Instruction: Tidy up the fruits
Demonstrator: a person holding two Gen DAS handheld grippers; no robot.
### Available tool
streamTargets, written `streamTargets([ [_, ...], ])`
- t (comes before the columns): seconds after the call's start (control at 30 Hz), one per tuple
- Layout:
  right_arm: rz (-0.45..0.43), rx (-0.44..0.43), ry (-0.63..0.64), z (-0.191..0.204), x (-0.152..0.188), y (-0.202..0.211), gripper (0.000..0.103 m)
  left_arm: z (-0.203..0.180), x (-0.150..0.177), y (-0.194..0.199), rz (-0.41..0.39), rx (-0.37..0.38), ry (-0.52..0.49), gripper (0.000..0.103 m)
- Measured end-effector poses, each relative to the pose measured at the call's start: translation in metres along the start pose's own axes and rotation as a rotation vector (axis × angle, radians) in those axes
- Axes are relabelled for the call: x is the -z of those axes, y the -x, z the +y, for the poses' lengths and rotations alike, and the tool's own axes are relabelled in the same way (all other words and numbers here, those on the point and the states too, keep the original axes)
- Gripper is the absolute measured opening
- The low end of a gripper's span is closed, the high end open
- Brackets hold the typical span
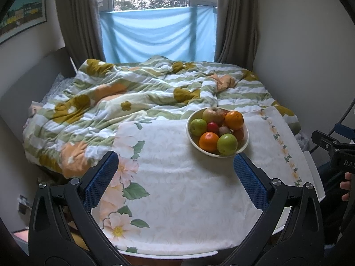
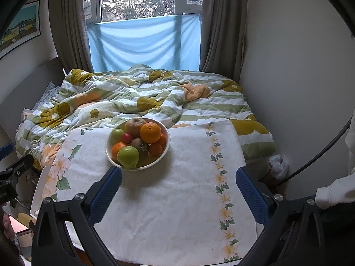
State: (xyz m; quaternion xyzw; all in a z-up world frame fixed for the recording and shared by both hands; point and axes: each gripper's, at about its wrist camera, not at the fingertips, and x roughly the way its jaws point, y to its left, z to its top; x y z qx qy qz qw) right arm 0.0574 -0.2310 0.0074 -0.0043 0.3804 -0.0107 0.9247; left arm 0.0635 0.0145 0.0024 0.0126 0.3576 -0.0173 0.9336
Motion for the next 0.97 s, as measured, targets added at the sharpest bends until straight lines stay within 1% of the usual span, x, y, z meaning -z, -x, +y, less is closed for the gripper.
streamTargets([
  [0.53,0.003,0.002,-0.002,-0.002,0.0,-0.002,0.102,0.003,-0.006,-0.008,-0.008,-0.005,0.01,0.103],
  [0.73,0.002,0.005,-0.003,-0.002,-0.001,-0.002,0.102,0.0,-0.006,-0.009,-0.03,-0.051,-0.013,0.103],
  [0.83,0.003,0.006,-0.005,-0.003,-0.001,-0.003,0.102,0.001,-0.005,-0.011,-0.033,-0.034,-0.009,0.103],
  [0.97,0.011,0.013,-0.013,-0.004,0.0,-0.007,0.102,0.004,-0.002,-0.012,-0.025,-0.032,-0.011,0.103],
])
